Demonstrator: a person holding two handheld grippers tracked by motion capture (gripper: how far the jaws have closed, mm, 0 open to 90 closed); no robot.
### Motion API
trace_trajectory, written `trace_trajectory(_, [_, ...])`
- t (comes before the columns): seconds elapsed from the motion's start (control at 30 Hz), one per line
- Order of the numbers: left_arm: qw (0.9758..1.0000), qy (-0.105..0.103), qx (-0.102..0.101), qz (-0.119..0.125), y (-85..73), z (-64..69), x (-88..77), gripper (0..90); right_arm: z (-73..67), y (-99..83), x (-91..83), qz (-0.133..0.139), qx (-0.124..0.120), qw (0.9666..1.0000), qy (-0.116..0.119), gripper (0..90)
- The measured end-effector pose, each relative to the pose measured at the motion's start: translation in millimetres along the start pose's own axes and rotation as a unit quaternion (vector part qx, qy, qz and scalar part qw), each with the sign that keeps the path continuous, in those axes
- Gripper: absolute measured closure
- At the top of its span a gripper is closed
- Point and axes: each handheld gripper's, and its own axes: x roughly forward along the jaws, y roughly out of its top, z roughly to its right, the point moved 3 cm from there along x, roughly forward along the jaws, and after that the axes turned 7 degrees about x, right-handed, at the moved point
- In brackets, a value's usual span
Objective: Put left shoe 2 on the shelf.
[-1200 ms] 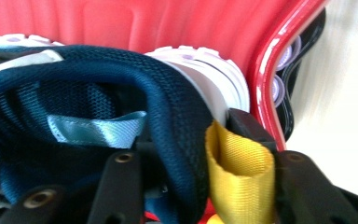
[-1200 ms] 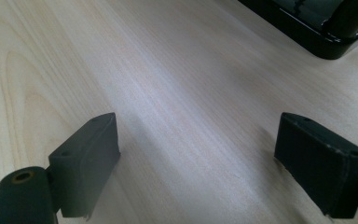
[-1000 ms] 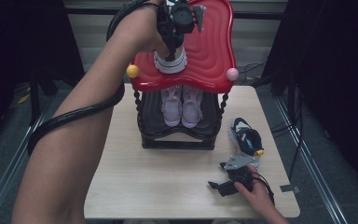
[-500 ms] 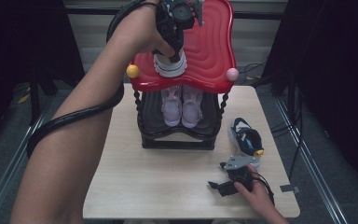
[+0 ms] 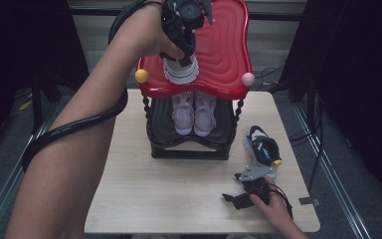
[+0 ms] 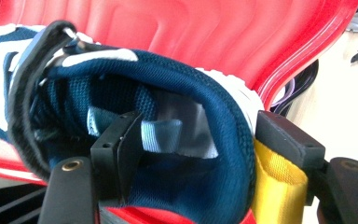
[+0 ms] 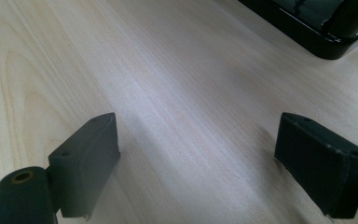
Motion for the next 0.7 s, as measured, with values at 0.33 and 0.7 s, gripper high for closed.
trace_trajectory(0.33, [0.9975, -0.021, -0.068, 0.005, -3.6, -0.2, -9.3, 28.2, 0.0, 0.0, 0.0, 0.0, 0.0, 1.0, 0.0, 12.8])
trace_trajectory(0.7, [0.9934, -0.04, -0.107, -0.002, -12.9, 1.7, -23.0, 26.5, 0.0, 0.0, 0.0, 0.0, 0.0, 1.0, 0.0, 12.8])
